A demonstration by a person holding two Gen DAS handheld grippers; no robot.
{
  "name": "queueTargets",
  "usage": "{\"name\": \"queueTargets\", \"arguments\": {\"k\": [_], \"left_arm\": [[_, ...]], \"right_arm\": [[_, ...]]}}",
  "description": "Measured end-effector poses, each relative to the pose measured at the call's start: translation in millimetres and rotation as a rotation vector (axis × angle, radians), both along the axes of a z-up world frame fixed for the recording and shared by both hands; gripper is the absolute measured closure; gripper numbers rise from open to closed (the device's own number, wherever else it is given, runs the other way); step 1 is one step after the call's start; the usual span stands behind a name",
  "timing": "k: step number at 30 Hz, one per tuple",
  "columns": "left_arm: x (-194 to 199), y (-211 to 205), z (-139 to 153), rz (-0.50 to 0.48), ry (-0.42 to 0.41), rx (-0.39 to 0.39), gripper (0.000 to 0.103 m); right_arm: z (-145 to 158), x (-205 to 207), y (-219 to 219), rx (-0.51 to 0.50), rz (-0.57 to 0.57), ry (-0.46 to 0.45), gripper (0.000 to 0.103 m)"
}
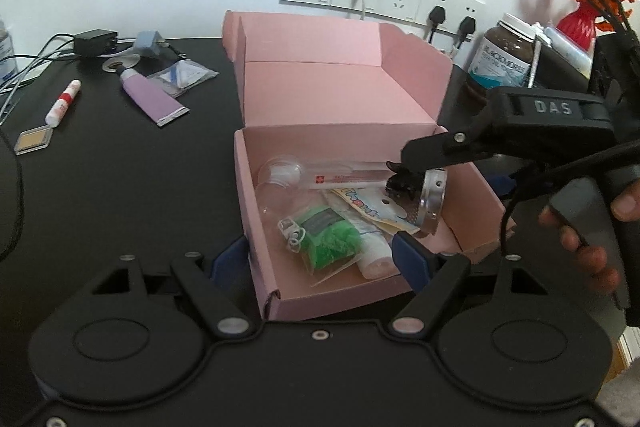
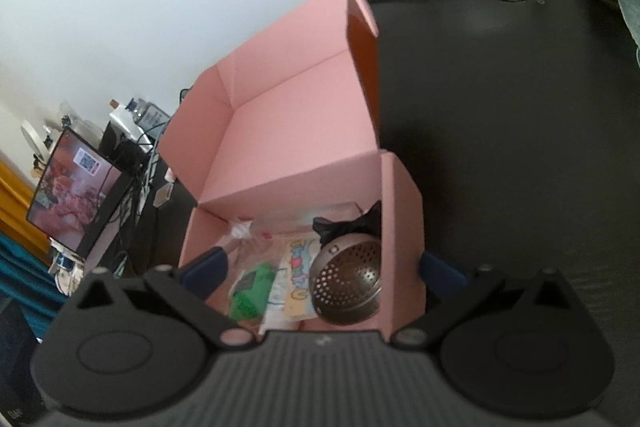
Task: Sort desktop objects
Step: 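Bring the right gripper to the raised lid of the pink box, then swing the pink box lid down shut with the right gripper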
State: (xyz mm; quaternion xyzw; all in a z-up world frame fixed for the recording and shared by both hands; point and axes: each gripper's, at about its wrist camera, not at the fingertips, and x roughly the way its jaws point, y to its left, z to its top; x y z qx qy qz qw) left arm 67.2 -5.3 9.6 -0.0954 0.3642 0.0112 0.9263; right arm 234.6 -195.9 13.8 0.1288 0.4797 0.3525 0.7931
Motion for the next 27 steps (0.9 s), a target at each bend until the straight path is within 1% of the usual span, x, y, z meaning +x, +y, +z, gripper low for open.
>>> {"name": "queueTargets", "arguments": {"k": [2, 5, 9, 12, 13, 15, 18, 19, 24, 27], "left_arm": [[-0.9, 1.2, -0.1, 0.01, 0.004, 0.007, 0.022], [-4.4, 3.3, 0.5, -0.002, 0.009, 0.012, 0.022], [-8.5, 6.5, -0.9, 0.0, 0.01, -0.006, 0.02], [-8.7, 8.0, -2.2, 0.008, 0.012, -0.009, 0.02], [-8.8, 8.0, -2.3, 0.008, 0.011, -0.006, 0.02], [-8.7, 7.6, -2.3, 0.007, 0.01, 0.002, 0.02], [-6.5, 6.2, -3.3, 0.007, 0.011, 0.023, 0.015], [-5.8, 5.8, -3.7, 0.006, 0.011, 0.027, 0.015], [-3.0, 1.5, -5.4, -0.012, 0.006, 0.044, 0.015], [-2.3, -0.3, -5.5, -0.017, 0.004, 0.046, 0.015]], "right_arm": [[-1.2, -0.7, 0.1, 0.006, 0.008, 0.015, 0.001], [-3.5, -5.2, -2.2, 0.032, 0.016, 0.045, 0.001], [-4.3, -10.8, -4.6, 0.047, 0.027, 0.041, 0.001], [-3.6, -5.9, -6.2, 0.052, 0.044, 0.061, 0.001], [-1.5, -2.0, -8.0, 0.055, 0.047, 0.061, 0.001], [8.3, 8.3, -13.4, 0.062, 0.022, 0.026, 0.001], [19.6, 30.5, -21.9, 0.103, -0.033, -0.006, 0.001], [21.3, 39.1, -22.3, 0.117, -0.047, -0.004, 0.001], [15.3, 80.4, -13.6, 0.192, -0.077, 0.07, 0.001], [11.8, 88.3, -4.5, 0.211, -0.06, 0.094, 0.001]]}}
